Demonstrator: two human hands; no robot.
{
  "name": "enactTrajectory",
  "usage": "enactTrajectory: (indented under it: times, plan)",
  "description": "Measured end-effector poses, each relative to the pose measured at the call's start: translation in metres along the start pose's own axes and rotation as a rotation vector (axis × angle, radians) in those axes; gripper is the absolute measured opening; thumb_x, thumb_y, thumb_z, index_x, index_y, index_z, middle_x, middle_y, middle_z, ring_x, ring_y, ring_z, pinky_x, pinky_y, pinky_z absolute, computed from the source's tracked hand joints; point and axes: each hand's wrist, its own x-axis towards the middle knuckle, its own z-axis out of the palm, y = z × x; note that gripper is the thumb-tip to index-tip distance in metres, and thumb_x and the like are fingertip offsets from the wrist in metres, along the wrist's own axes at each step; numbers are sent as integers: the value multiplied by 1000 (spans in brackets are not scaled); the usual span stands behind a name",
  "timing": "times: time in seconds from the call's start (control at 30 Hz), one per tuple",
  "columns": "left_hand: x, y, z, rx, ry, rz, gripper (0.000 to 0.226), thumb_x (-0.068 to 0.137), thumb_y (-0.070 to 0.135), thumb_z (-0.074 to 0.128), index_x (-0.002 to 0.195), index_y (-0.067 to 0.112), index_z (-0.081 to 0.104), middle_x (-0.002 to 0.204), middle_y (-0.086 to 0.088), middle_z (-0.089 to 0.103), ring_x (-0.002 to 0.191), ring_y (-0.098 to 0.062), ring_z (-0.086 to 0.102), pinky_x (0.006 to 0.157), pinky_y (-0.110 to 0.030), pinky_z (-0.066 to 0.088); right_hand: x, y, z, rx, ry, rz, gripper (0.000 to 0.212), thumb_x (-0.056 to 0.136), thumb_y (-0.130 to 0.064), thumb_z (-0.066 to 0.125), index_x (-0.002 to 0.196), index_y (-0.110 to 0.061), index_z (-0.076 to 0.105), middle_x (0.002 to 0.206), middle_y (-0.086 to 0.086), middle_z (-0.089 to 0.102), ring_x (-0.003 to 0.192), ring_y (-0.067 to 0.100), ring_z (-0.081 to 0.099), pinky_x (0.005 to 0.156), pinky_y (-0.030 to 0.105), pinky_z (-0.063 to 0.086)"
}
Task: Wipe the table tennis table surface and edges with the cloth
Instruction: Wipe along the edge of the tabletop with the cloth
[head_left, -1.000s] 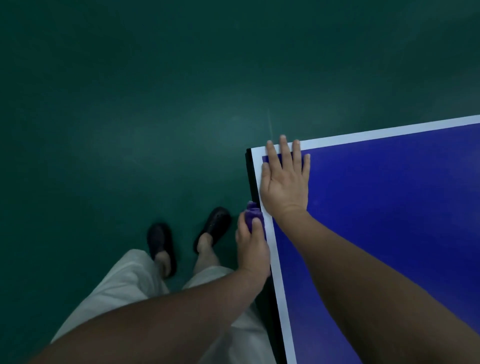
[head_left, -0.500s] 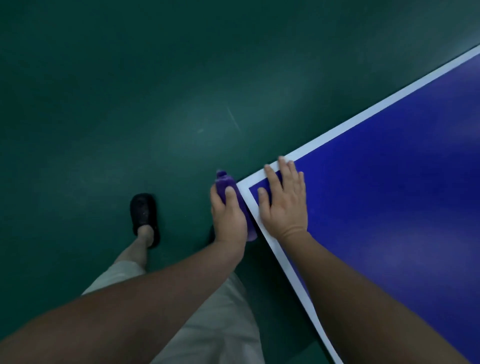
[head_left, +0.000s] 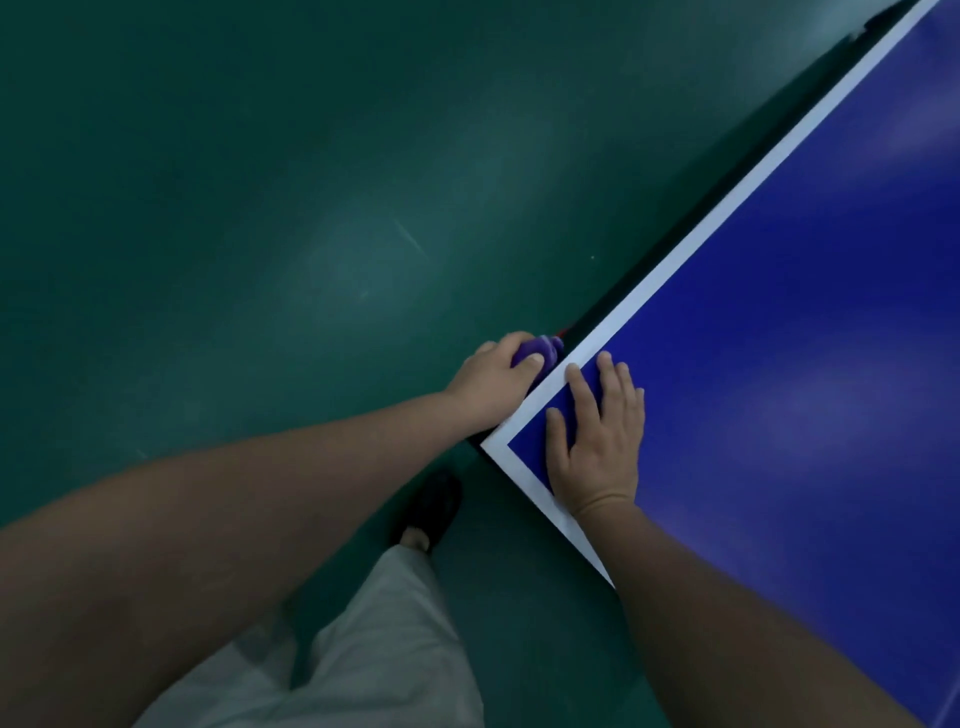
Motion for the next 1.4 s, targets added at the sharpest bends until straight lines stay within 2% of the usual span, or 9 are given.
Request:
enactTrajectory:
  times: [0.13,0.27,0.4,0.57,0.9,1.13,1.2,1.27,1.4]
  plan:
    - [18,25,5,-74,-27,30,43,101,39,47,144,37,45,142,-2,52,125,-22,53,109,-44,41,0,2,2,-4,7,-13,51,100,-39,43,147,-17,48,161,13,30,151,34,20,123,53,13]
    - [-4,10,-3,-93,-42,-40,63,89,57,44,150,50,27,146,8,52,132,-21,51,117,-53,29,1,1,1,6,4,-20,52,101,-40,42,147,-18,49,161,13,30,152,33,19,124,52,12]
    - [-22,-3,-6,-92,-27,-86,50,83,61,38,132,56,47,127,2,63,127,-29,52,113,-58,34,2,0,-1,4,-16,-8,52,101,-41,41,148,-18,48,162,13,30,152,34,20,123,54,13]
    - [-8,-2,-7,-158,-118,-100,40,92,56,39,130,54,51,133,-3,56,120,-31,57,102,-56,48,3,0,-1,12,-27,-7,52,101,-39,43,148,-17,48,161,13,31,151,34,22,121,57,17]
    - [31,21,-5,-54,-160,7,45,96,45,46,140,37,51,131,-6,53,119,-18,56,108,-41,43,4,0,-4,29,-37,-5,53,99,-39,46,148,-19,44,161,14,31,151,35,22,121,59,18]
    - [-9,3,-11,-88,-178,-89,31,85,61,44,109,80,41,134,15,50,117,8,49,104,-27,42,7,-1,-11,60,-79,20,50,100,-40,45,145,-18,47,158,14,35,149,36,27,120,60,20]
    - [13,23,-5,-64,-168,-66,36,88,55,42,118,75,44,133,11,49,115,5,50,103,-25,40,12,-1,-15,116,-77,71,48,98,-35,49,141,-13,52,157,14,36,148,35,29,119,59,22]
    - [43,47,4,-41,-153,-19,50,88,51,41,138,51,48,135,0,50,122,-12,51,110,-36,39,23,4,-19,142,-63,117,48,98,-33,50,139,-10,53,158,15,35,148,35,28,120,57,21]
    - [93,89,19,-13,-133,11,60,89,50,41,146,32,48,136,-10,51,127,-24,50,112,-40,37,69,28,-28,123,10,198,50,100,-33,46,142,-6,49,160,15,32,151,35,22,124,50,13]
